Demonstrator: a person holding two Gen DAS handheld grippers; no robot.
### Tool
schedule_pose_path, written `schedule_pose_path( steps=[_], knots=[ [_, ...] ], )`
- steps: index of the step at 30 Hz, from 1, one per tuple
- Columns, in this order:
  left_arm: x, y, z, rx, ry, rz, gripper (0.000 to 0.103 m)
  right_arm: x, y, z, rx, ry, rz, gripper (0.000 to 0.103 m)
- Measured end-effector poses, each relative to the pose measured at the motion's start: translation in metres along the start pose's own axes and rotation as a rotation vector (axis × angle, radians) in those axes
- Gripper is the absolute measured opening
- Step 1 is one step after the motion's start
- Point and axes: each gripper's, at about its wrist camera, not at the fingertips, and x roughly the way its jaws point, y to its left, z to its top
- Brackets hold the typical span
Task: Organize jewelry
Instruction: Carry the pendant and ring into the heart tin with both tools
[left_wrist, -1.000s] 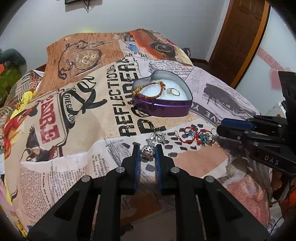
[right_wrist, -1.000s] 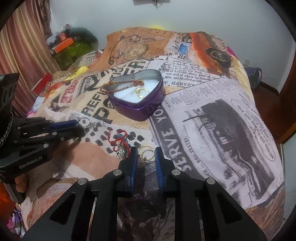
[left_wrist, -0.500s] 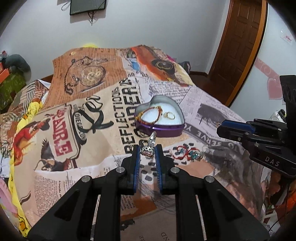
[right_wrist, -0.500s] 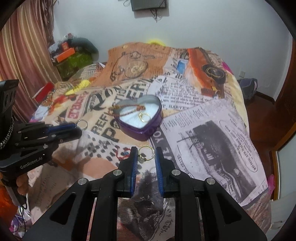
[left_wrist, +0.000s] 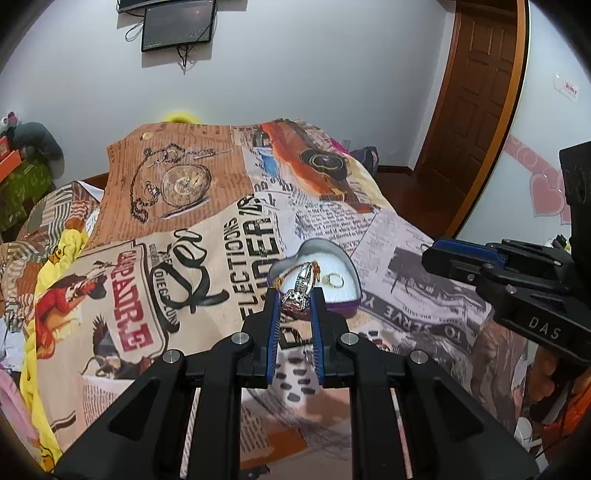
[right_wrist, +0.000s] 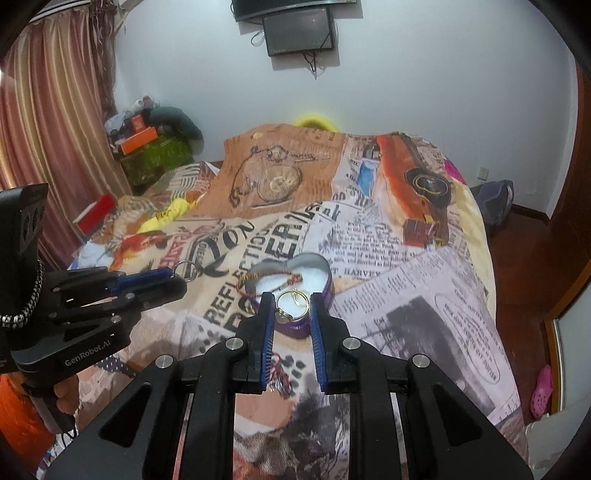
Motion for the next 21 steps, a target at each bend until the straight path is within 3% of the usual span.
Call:
schedule_pose_path(
  steps=[10,21],
  knots=[
    [0.023,0.004,0.016,0.002,0.009,-0.011,0.015,0.016,-0.004,0.009,0.009,-0.004,0.007,0.017],
    [0.061,0.008,0.016,-0.002,0.081,-0.041,0.015,0.055,-0.007,0.007,-0.02,0.08,0.028,0.017]
  ],
)
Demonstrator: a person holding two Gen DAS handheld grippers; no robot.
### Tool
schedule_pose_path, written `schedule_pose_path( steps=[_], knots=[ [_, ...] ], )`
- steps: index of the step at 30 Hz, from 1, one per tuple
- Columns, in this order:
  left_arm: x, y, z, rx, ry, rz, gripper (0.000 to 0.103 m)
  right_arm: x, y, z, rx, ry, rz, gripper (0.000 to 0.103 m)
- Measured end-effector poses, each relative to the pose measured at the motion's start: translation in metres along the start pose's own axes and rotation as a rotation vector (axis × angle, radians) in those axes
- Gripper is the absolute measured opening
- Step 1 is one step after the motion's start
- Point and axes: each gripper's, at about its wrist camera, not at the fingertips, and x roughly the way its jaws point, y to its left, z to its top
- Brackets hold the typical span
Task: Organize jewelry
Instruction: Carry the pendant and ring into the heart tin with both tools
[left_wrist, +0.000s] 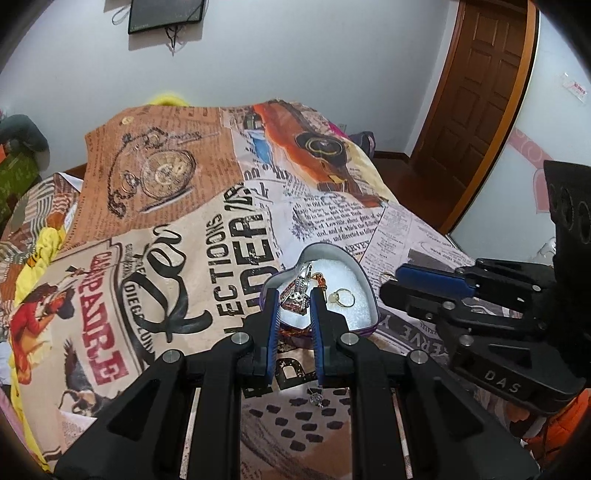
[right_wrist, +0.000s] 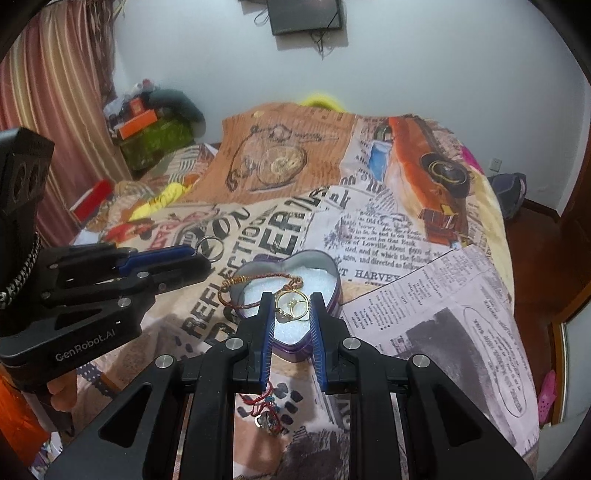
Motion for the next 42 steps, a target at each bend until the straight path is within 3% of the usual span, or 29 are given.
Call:
schedule_pose_path(
  steps=[14,35,42],
  knots=[
    [0.037,0.001,0.007,0.015,0.061,-0.019,0.015,0.034,-0.014,0.017,-0.008,0.059,0.014,0.017],
    [0.042,0.003,0.006,0.016,0.077,-0.013,0.015,0.054,-0.019,0.022,-0.018,0.106,0.017,0.017],
    [0.027,0.001,0.005,0.021,0.063,-0.003,0.015,0.04,-0.019,0.019,0.002,0.088,0.01,0.032]
  ],
)
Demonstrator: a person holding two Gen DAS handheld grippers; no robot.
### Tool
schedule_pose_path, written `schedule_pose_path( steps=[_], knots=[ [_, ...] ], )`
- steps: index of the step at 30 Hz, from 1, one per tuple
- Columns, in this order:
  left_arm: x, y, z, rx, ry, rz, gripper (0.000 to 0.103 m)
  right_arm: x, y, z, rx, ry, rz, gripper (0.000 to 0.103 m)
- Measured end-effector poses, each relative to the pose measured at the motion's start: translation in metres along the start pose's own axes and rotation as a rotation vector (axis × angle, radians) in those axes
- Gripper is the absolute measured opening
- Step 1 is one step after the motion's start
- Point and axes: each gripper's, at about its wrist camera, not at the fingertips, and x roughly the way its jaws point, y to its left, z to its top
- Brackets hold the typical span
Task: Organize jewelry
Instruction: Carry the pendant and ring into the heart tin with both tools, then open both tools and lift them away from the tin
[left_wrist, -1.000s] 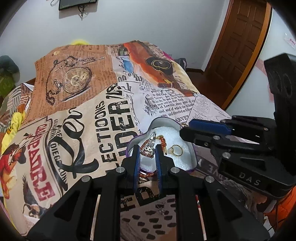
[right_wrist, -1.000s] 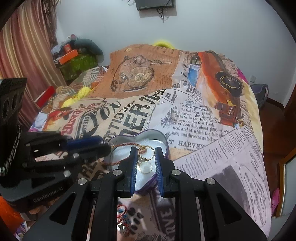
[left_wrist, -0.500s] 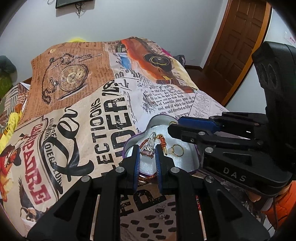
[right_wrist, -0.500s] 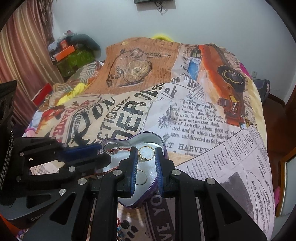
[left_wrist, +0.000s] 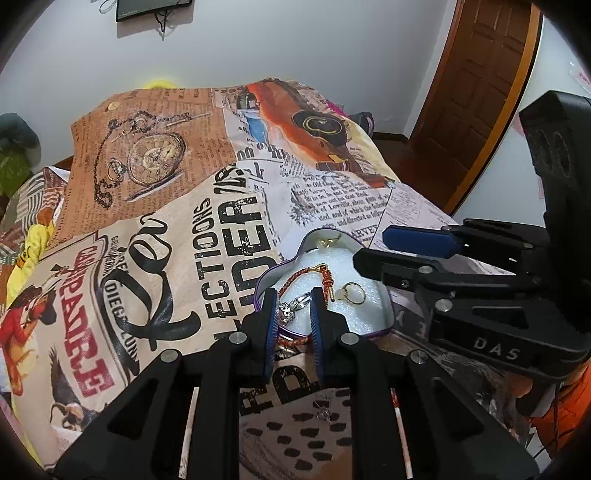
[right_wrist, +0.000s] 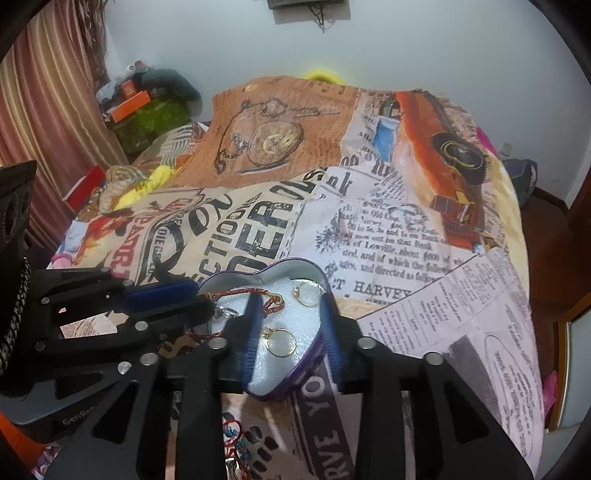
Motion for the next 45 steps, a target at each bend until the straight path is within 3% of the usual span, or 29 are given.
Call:
schedule_pose_path(
  steps=[20,26,34,45],
  knots=[
    [-0.092,-0.025,-0.01,0.034,-0.116,0.041,0.02,-0.085,0.031,-0.013,-0.048,-0.126,-0.074,0.032],
    [-0.107,-0.028,-0.021,0.03,-0.123,0.046,0.031,-0.1,0.038,-0.023,-0.051,-0.138,-0.089,0.032],
    [-0.096,-0.025,-0.045,0.016,-0.058,0.048,0.031,-0.102,0.033,-0.045,-0.029,-0.107,-0.101,0.032],
    [-0.061,-0.02,-0.077,-0.007,0.057,0.028,0.031,-0.072,0.026,-0.079,0.011,0.01,-0.067,0.032]
  ],
)
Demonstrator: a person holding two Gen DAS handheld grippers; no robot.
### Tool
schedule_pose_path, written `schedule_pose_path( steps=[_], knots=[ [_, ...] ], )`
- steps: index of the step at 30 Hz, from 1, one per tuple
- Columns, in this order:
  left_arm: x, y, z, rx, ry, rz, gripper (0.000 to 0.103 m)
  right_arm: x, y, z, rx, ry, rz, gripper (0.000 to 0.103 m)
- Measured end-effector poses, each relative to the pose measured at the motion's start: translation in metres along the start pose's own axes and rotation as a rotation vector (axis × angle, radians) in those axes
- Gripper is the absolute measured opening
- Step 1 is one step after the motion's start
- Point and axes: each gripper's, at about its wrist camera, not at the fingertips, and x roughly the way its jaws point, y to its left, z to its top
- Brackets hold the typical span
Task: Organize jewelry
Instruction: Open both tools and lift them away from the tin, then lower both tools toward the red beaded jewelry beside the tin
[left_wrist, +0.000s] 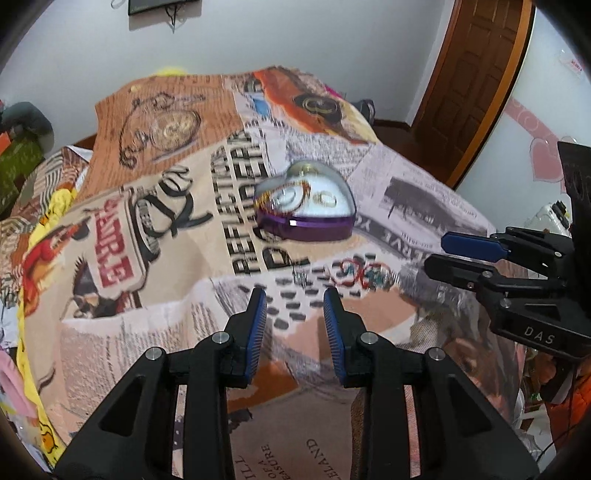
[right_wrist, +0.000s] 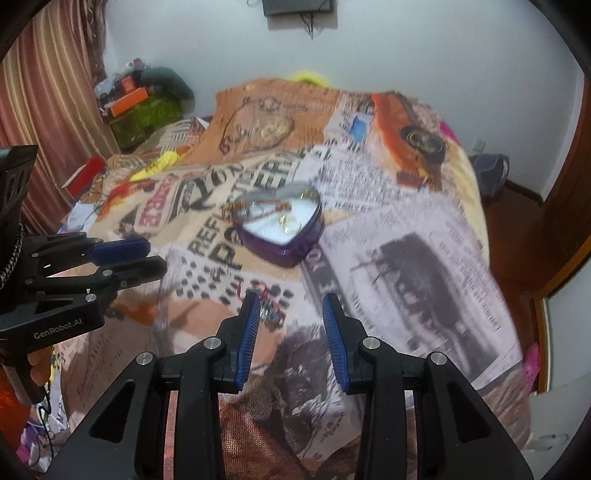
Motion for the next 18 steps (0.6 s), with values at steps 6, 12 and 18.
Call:
schedule_pose_path(
  steps=[6,12,18],
  knots=[
    [0.011,0.003,-0.01,-0.009,0.029,-0.02,0.031,0.015,0.006,-0.011,0.001,0.038,0.039,0.032],
    [0.017,0.007,-0.013,-0.028,0.035,-0.042,0.031,0.029,0.01,-0.016,-0.004,0.062,0.071,0.032],
    [0.028,0.009,-0.014,-0.034,0.059,-0.078,0.025,0.041,0.007,-0.015,0.007,0.077,0.077,0.018]
  ],
)
